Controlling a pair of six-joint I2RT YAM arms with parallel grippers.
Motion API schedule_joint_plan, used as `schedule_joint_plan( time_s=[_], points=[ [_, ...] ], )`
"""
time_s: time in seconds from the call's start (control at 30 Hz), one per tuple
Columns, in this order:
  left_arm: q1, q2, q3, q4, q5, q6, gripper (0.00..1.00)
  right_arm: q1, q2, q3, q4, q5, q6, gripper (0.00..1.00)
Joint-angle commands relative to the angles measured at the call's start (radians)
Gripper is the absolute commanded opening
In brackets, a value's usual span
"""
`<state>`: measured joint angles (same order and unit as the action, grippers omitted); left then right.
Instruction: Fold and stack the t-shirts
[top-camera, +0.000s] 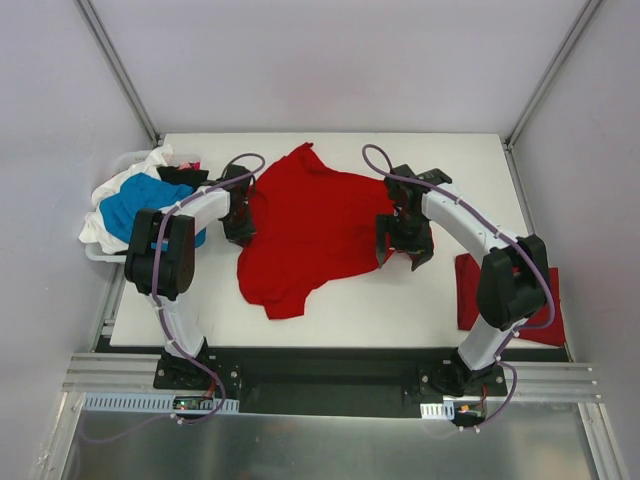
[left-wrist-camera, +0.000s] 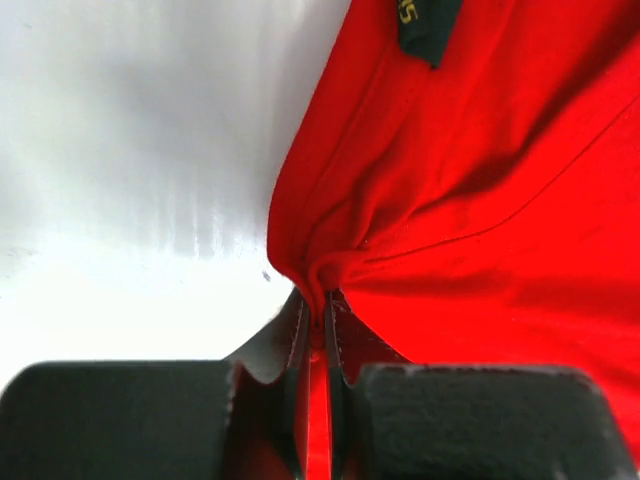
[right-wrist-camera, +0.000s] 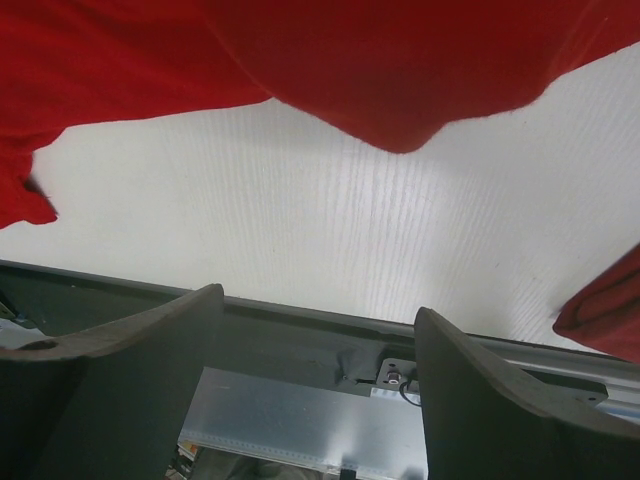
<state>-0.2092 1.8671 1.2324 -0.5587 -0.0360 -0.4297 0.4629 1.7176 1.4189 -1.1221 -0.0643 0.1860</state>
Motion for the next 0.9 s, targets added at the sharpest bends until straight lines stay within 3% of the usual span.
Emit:
schedule_joint_plan(
  time_s=[0.0, 0.13, 0.37, 0.5, 0.67, 0.87],
  points=[
    [0.001, -0.029, 0.03, 0.036, -0.03, -0.007, 0.0, 0.006, -0.019, 0.011, -0.018, 0.008, -0.002, 0.81],
    [-0.009, -0.071, 0.125, -0.049, -0.064, 0.005, 0.0, 0.008, -0.004, 0.014, -0.004, 0.012, -0.006, 0.81],
    [-0.065, -0.126, 0.525, -0.289, -0.18, 0.039, 0.0, 0.034, 0.14, 0.115, 0.031, -0.009, -0.023, 0.82],
    [-0.084, -0.175, 0.503, -0.31, -0.186, 0.034, 0.0, 0.048, 0.233, 0.247, 0.033, -0.018, -0.04, 0.84],
    [-0.093, -0.223, 0.455, -0.329, -0.179, 0.049, 0.0, 0.031, 0.437, 0.558, -0.008, -0.026, -0.082, 0.84],
    [-0.139, -0.263, 0.452, -0.377, -0.14, 0.028, 0.0, -0.082, 0.554, 0.728, 0.013, -0.068, 0.001, 0.84]
  ],
)
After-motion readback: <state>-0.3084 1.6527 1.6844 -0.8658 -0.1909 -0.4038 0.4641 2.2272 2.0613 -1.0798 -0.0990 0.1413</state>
